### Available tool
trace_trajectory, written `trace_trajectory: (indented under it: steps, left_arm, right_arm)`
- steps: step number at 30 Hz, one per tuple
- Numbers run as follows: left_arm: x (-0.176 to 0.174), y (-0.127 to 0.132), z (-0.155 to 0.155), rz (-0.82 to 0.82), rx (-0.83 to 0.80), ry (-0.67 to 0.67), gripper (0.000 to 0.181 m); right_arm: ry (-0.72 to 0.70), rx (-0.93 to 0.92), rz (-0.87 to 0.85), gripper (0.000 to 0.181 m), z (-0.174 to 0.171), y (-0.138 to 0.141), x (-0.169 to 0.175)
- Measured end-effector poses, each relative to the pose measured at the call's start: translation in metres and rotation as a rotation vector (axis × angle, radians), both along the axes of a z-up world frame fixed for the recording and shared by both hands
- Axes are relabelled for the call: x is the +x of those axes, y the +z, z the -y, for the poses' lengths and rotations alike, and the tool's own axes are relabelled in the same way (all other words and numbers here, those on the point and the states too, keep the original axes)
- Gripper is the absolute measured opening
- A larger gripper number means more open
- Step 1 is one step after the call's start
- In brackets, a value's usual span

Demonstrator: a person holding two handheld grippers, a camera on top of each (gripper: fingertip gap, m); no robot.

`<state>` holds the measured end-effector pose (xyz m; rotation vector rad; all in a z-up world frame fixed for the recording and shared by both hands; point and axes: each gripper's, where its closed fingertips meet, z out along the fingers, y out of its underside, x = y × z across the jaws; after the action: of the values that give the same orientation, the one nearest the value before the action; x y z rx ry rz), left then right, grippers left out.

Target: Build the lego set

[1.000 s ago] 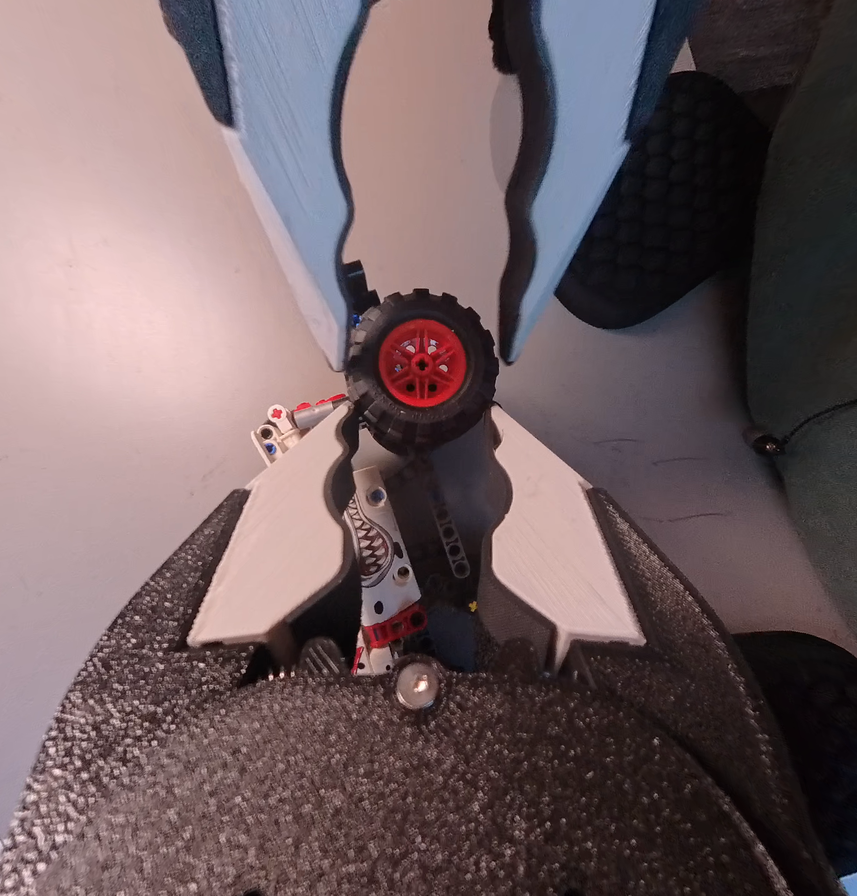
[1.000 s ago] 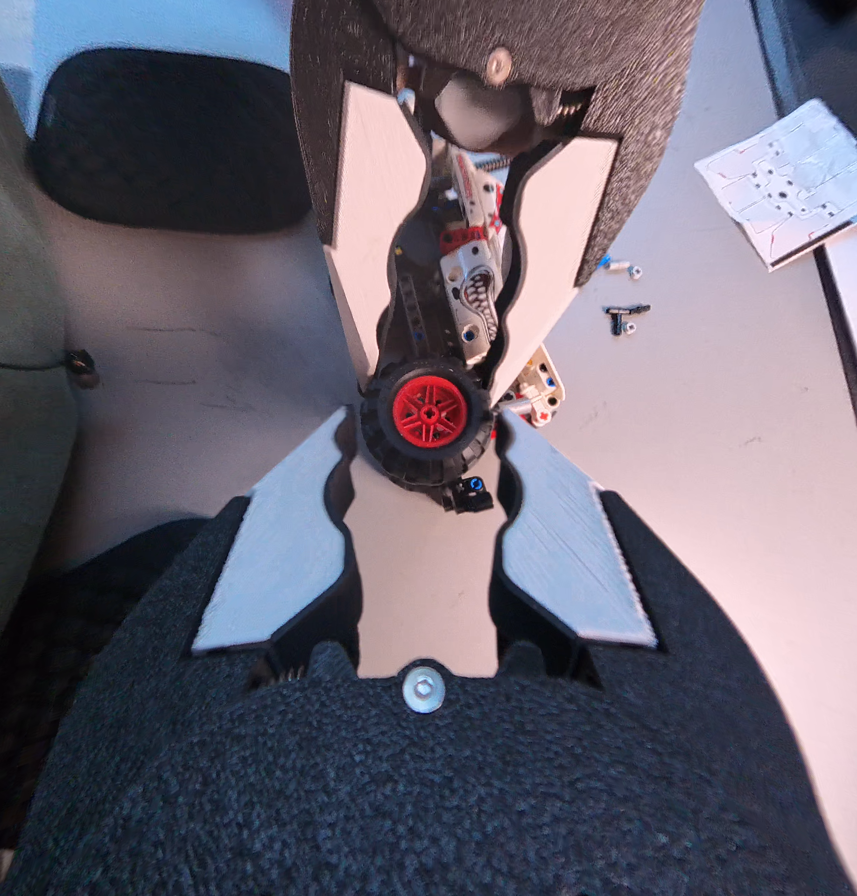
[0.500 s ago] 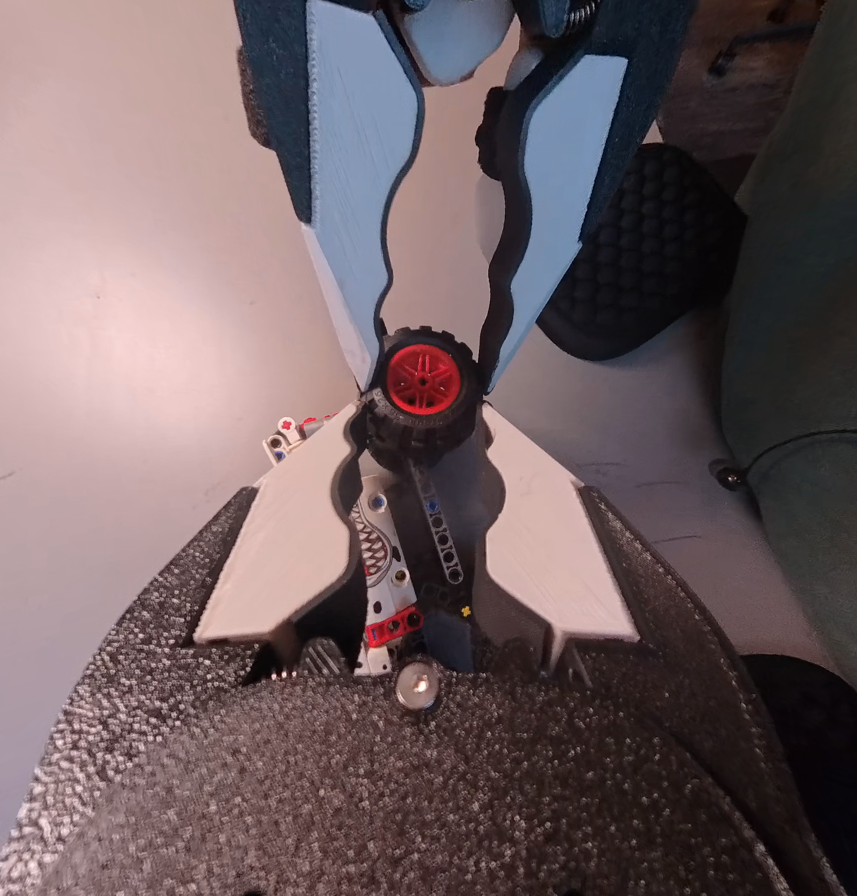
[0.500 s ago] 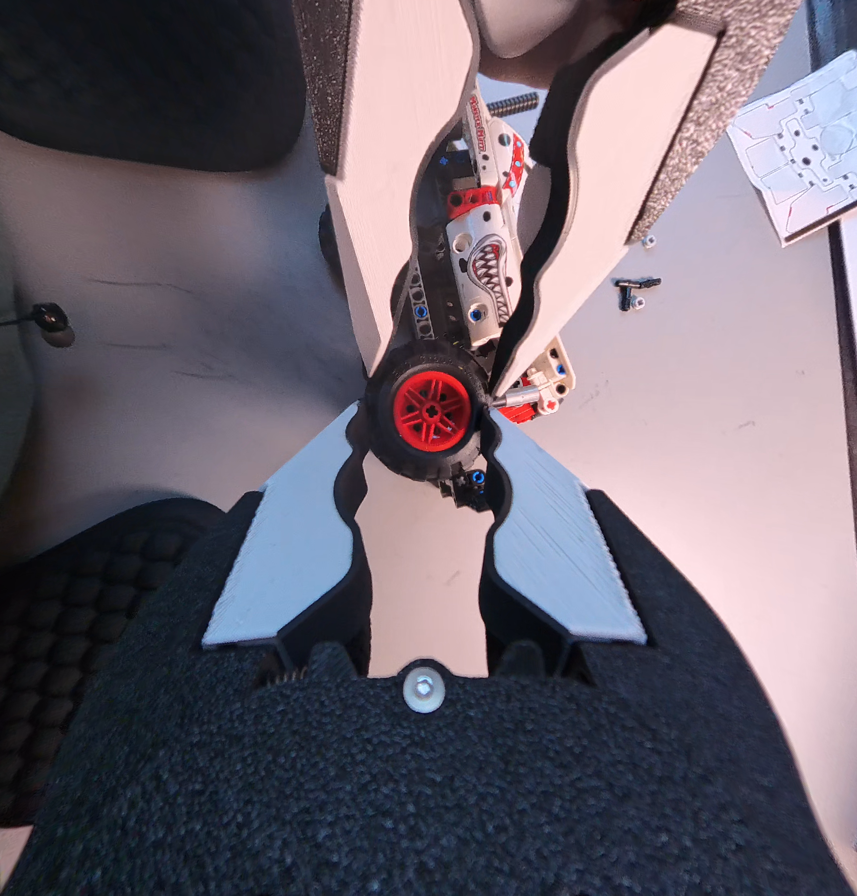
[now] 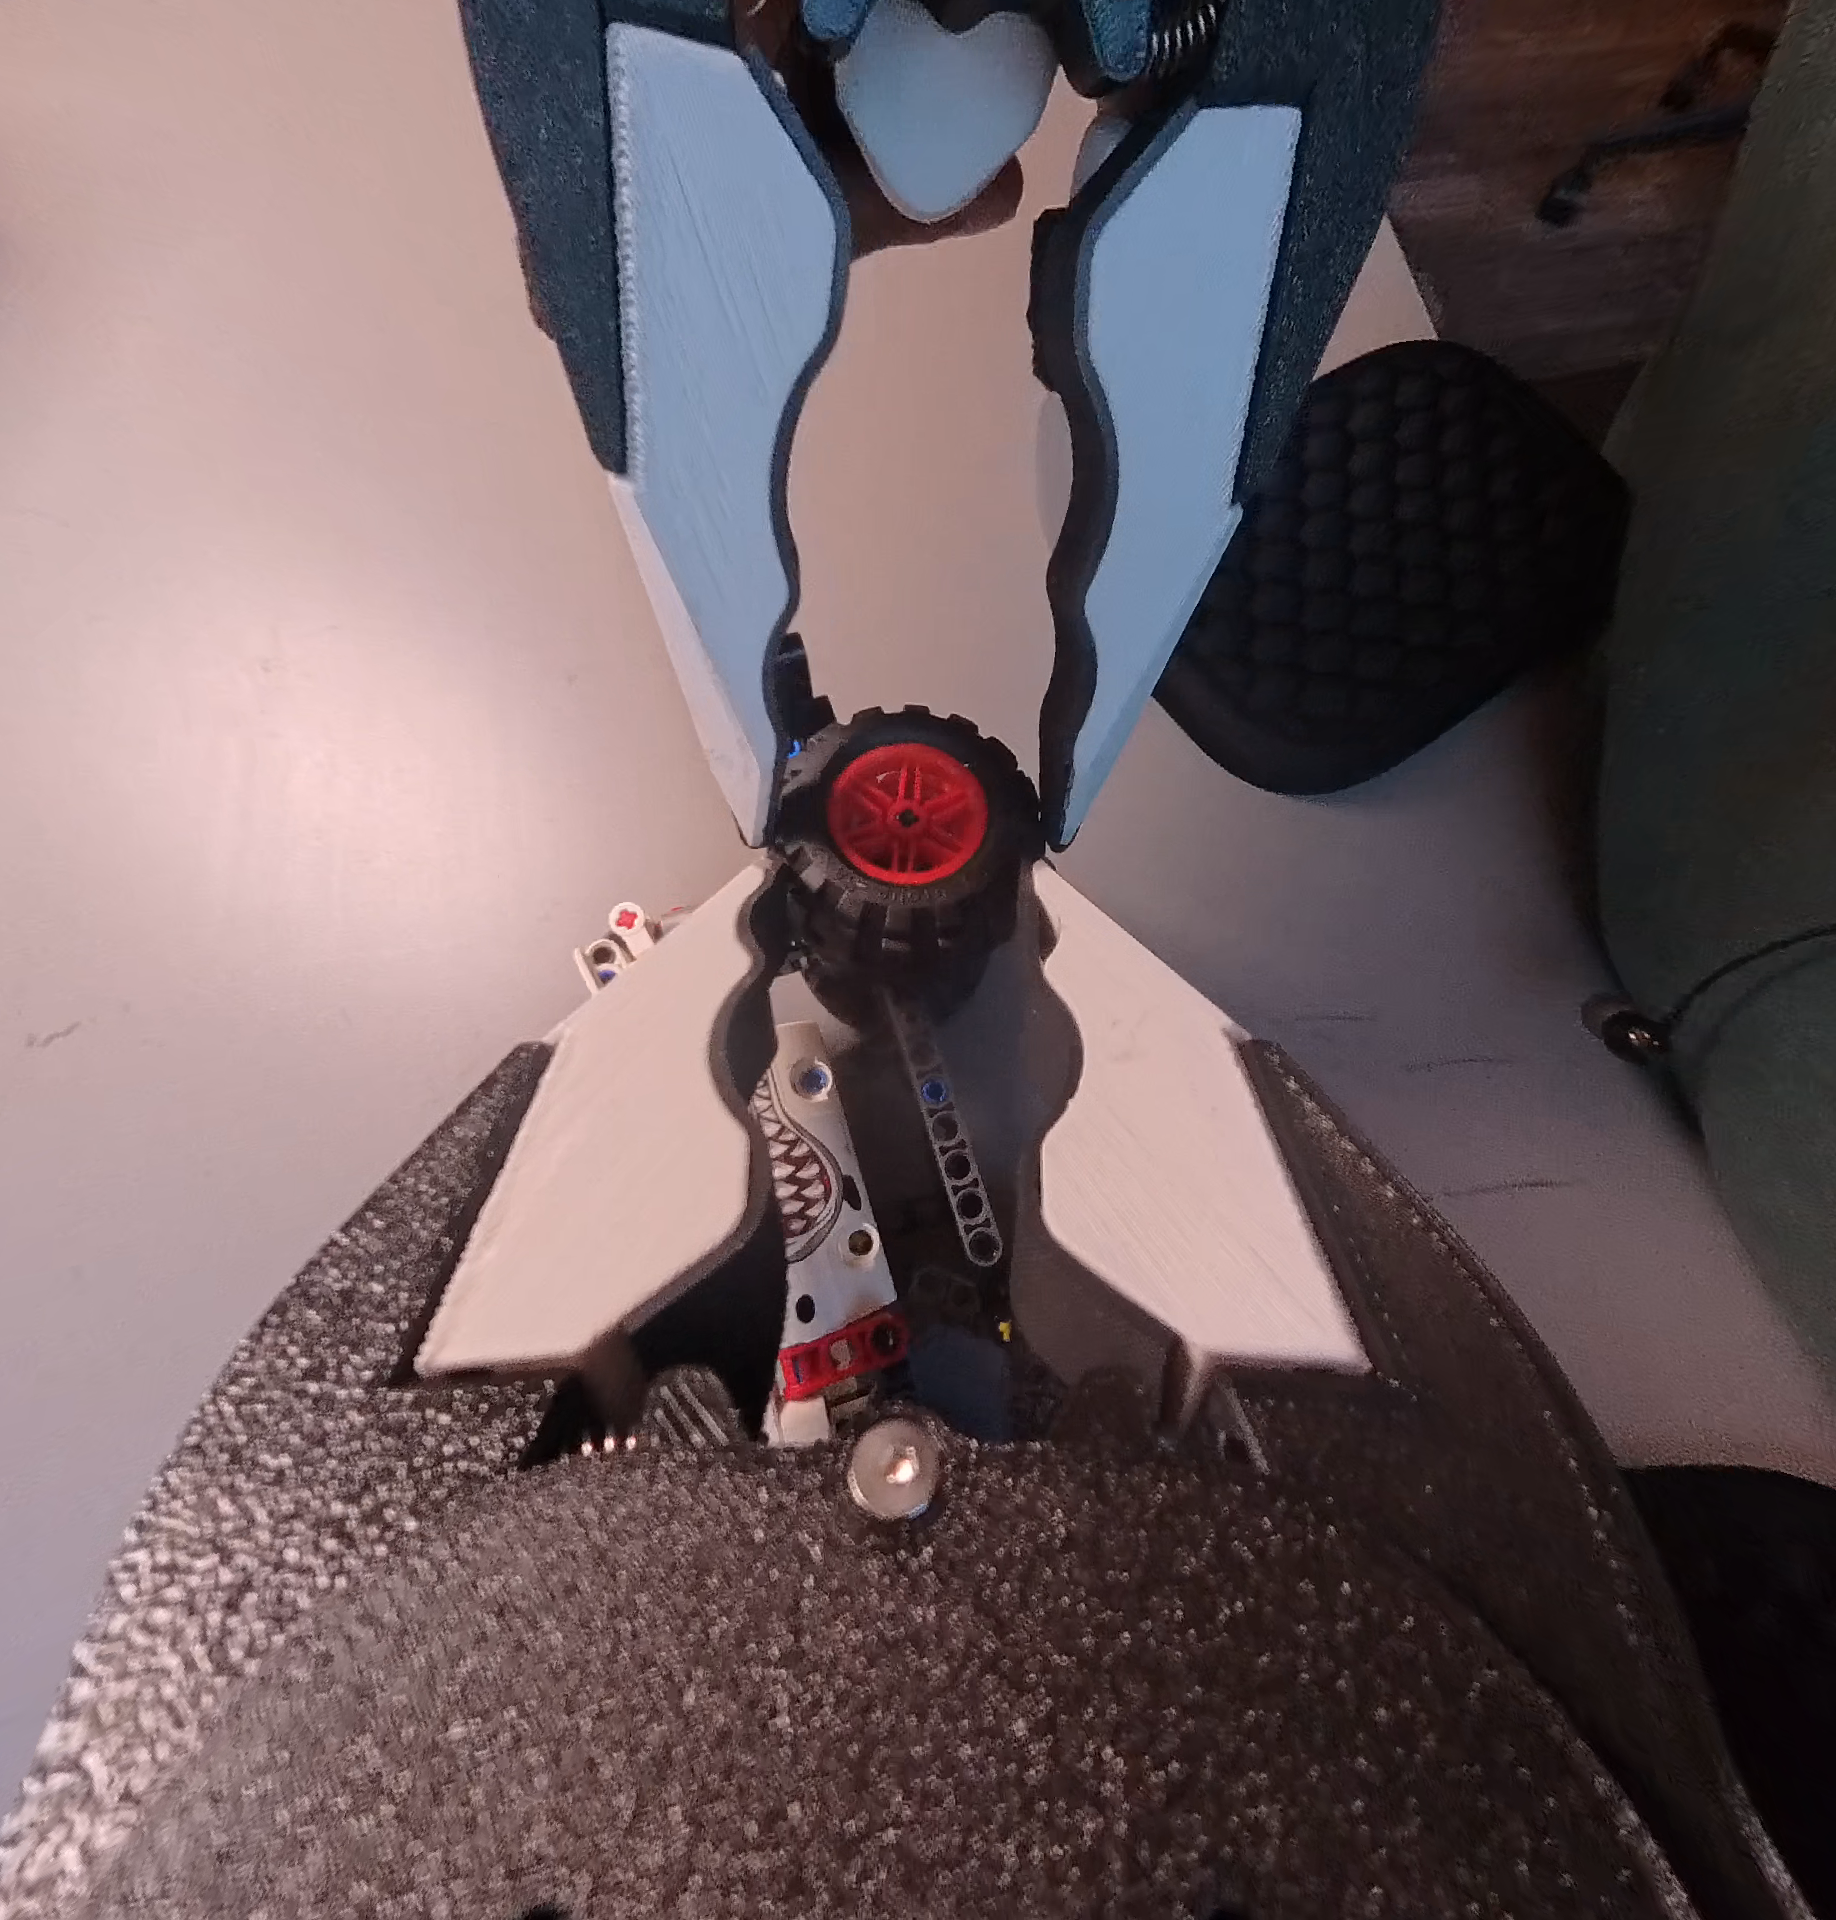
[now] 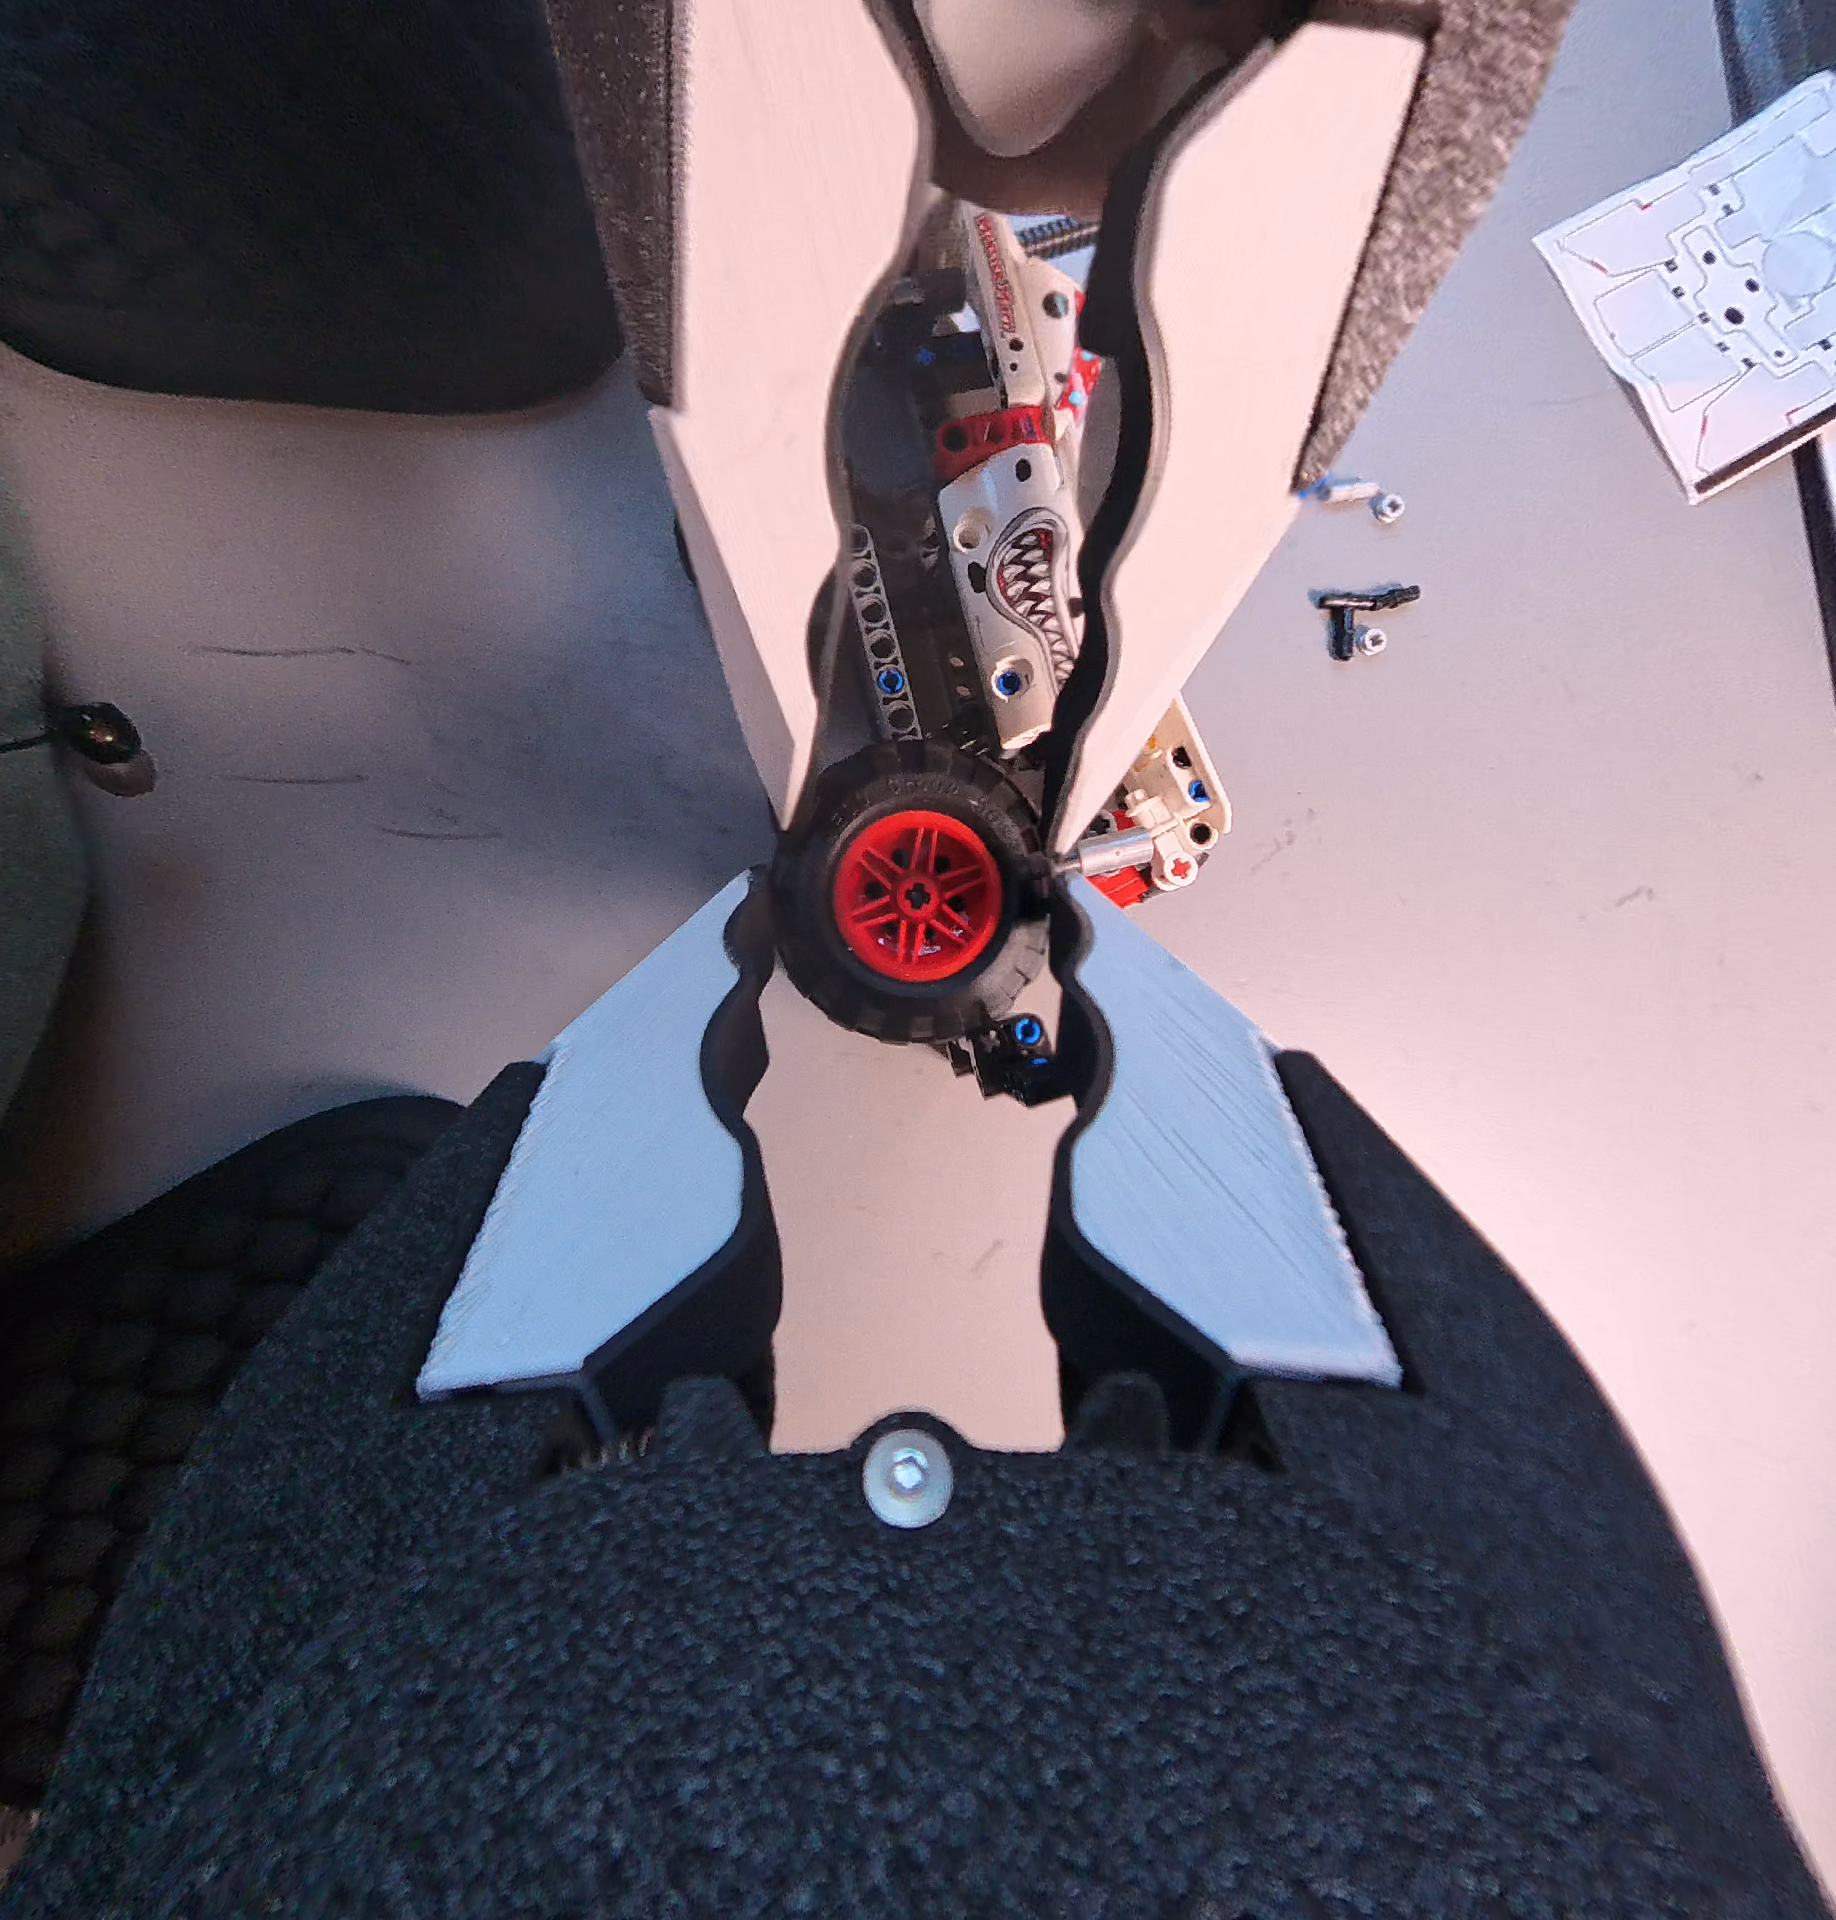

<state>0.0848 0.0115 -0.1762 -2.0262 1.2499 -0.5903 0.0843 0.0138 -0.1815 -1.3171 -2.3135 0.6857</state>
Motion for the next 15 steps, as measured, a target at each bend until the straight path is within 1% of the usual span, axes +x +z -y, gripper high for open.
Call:
trace_trajectory:
  steps: [1, 2, 4, 5, 6, 7, 8, 10, 13, 15]
  left_arm:
    - [-0.002, 0.002, 0.000, -0.001, 0.020, 0.018, 0.042]
    - [-0.005, 0.004, 0.003, 0.004, 0.028, 0.041, 0.044]
    - [-0.016, 0.015, 0.011, 0.068, 0.029, 0.098, 0.061]
    - [-0.023, 0.023, 0.017, 0.120, 0.031, 0.128, 0.064]
    - [-0.032, 0.029, 0.022, 0.159, 0.049, 0.169, 0.065]
    - [-0.042, 0.032, 0.026, 0.180, 0.073, 0.215, 0.067]
    - [-0.052, 0.030, 0.030, 0.187, 0.094, 0.258, 0.070]
    - [-0.071, 0.016, 0.038, 0.173, 0.108, 0.339, 0.077]
    - [-0.081, -0.010, 0.047, 0.177, 0.081, 0.397, 0.088]
    - [-0.080, -0.014, 0.046, 0.208, 0.121, 0.408, 0.091]
  right_arm:
    - [-0.007, -0.013, -0.006, 0.053, -0.001, 0.003, -0.001]
    - [-0.010, -0.054, -0.013, 0.050, 0.001, 0.008, -0.001]
    - [-0.011, -0.129, -0.018, 0.048, 0.006, 0.023, 0.000]
    - [-0.008, -0.130, -0.012, 0.046, 0.005, 0.026, 0.000]
    - [-0.008, -0.110, -0.010, 0.037, 0.003, 0.028, -0.001]
    - [-0.008, -0.080, -0.001, 0.024, 0.000, 0.027, -0.002]
    - [-0.001, -0.053, 0.029, 0.018, -0.001, 0.024, -0.003]
    - [0.017, 0.000, 0.100, 0.010, -0.002, 0.015, -0.003]
    - [0.050, 0.067, 0.187, 0.010, -0.001, 0.007, -0.005]
    - [0.048, 0.081, 0.255, 0.009, 0.000, 0.006, -0.005]
